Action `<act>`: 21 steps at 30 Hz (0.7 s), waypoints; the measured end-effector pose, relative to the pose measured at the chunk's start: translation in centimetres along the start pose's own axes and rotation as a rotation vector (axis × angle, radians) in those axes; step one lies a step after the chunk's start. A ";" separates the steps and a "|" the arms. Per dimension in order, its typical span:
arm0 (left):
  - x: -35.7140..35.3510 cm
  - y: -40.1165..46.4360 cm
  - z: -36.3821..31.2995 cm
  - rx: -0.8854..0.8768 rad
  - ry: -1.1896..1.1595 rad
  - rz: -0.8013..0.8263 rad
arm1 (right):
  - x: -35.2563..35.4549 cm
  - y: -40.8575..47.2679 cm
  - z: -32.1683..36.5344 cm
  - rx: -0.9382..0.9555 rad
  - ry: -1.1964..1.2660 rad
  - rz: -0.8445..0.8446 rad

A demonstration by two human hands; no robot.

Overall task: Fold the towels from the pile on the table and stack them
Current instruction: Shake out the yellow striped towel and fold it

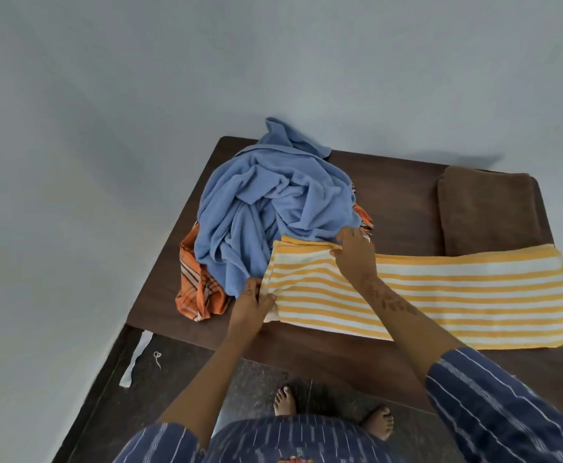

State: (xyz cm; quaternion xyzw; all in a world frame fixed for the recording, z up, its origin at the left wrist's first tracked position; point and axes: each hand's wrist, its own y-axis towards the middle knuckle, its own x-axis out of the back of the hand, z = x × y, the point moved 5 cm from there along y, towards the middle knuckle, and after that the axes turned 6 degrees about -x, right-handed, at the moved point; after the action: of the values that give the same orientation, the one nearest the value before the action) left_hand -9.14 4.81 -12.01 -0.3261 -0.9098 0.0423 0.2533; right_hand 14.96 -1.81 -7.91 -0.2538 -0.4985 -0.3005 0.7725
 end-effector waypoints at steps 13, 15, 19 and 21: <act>-3.1 -4.8 3.4 0.130 0.150 -0.058 | -5.5 -7.8 2.8 0.239 0.199 0.587; -3.2 -5.5 2.9 0.120 -0.070 -0.133 | -6.4 -9.2 2.8 0.355 -0.089 0.609; -3.2 -5.0 1.4 0.135 -0.318 -0.127 | -7.5 -11.0 2.5 0.458 -0.389 0.429; -3.4 -4.7 1.1 0.096 -0.350 -0.066 | -7.4 -10.8 2.4 0.435 -0.293 0.408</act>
State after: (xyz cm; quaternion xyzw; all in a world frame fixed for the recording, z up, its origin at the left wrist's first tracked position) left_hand -10.14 -0.87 -13.26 -0.2714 -0.9471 0.1335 0.1075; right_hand 3.35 -6.07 -12.89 -0.2182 -0.5957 0.0135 0.7729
